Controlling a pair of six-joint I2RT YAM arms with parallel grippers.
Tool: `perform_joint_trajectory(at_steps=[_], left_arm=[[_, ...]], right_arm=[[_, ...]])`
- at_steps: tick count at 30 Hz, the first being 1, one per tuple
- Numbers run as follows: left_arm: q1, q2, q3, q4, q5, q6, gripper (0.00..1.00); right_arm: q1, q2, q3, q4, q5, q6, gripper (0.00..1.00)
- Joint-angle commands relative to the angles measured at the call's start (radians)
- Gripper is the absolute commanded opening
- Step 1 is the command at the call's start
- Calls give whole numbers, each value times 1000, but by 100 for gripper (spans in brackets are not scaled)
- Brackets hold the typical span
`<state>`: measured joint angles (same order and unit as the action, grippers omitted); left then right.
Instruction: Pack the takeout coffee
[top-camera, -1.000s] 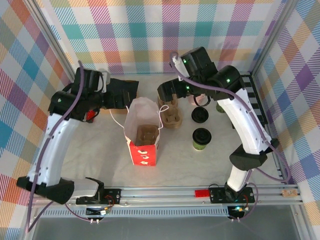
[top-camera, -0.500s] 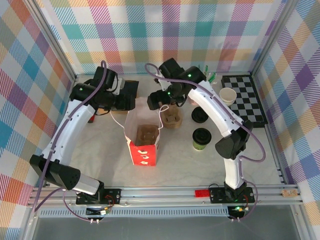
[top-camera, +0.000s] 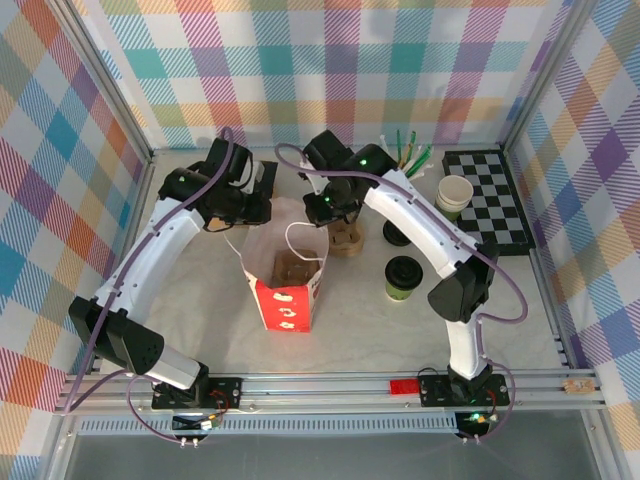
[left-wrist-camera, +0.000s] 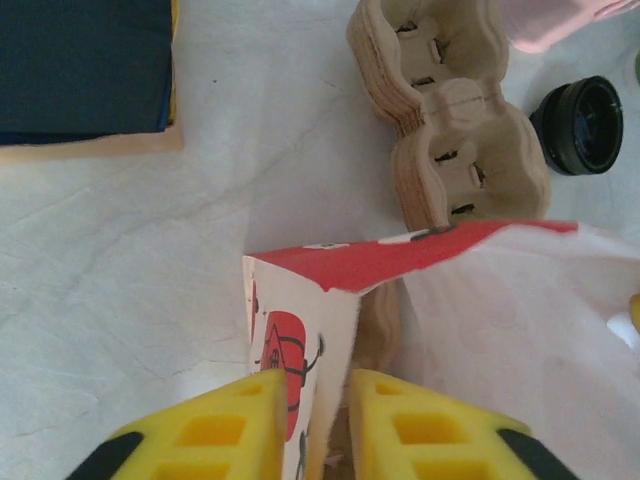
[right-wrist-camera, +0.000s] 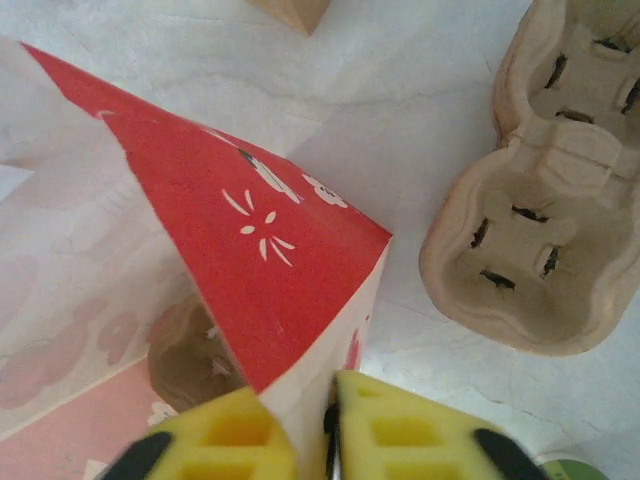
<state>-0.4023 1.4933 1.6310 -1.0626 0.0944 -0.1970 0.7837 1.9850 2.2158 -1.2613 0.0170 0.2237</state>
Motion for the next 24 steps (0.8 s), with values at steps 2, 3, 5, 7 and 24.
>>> perform_joint_trajectory(at_steps=[2, 3, 5, 7, 24], left_arm=[[-13, -37, 12, 11, -33, -17, 12], [-15, -47, 12, 12, -35, -21, 8], [-17, -68, 13, 11, -37, -30, 4], [-20, -90, 17, 7, -46, -40, 3], [-102, -616, -309, 302, -192, -170, 0]], right_arm=[[24, -28, 37, -21, 44, -11, 4], [28, -30, 48, -24, 50, -12, 2], [39, -38, 73, -27, 54, -19, 1], [53, -48, 96, -27, 60, -31, 0], [286, -282, -110, 328, 431, -238, 0]])
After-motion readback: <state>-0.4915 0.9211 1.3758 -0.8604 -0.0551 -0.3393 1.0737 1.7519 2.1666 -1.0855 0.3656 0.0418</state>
